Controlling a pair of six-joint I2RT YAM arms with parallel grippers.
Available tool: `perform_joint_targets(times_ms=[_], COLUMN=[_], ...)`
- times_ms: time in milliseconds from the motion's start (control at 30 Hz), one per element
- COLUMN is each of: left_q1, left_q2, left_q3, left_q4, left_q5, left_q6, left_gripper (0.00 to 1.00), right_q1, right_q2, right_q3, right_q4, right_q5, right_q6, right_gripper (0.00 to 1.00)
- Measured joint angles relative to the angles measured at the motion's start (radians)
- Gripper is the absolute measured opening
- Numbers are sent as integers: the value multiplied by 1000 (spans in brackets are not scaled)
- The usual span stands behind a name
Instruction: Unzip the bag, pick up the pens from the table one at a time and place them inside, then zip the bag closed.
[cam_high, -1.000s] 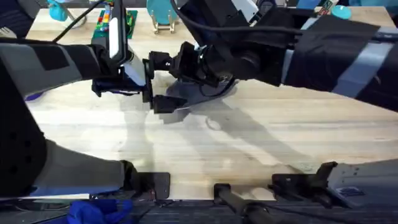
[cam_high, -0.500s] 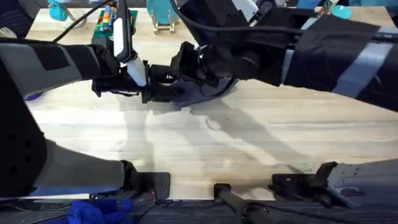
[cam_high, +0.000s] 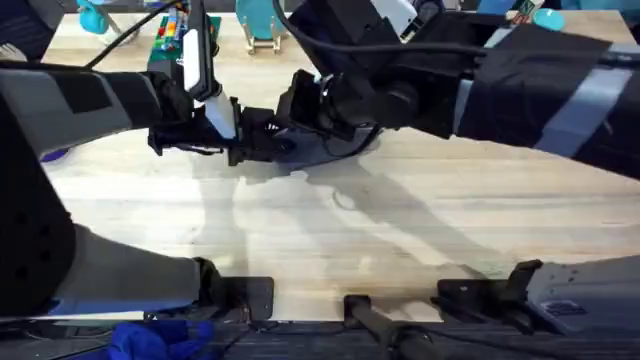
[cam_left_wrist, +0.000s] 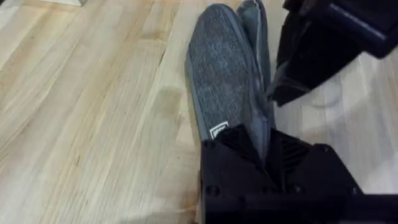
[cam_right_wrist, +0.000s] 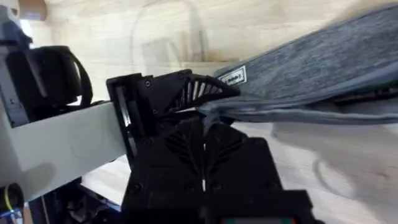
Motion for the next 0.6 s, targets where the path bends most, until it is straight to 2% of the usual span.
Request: perform_joint_targets(times_ms=[600], left_q1=[-4], left_q2=[0], left_q3=[-1], left_q4=[0], left_q5=[-9], left_q6=[0], left_gripper=[43], right_q1=[-30], right_q2=[-11], right_q3=[0], right_q4=[-108], right_q5=[32], right_q6=[-1], right_gripper=[31])
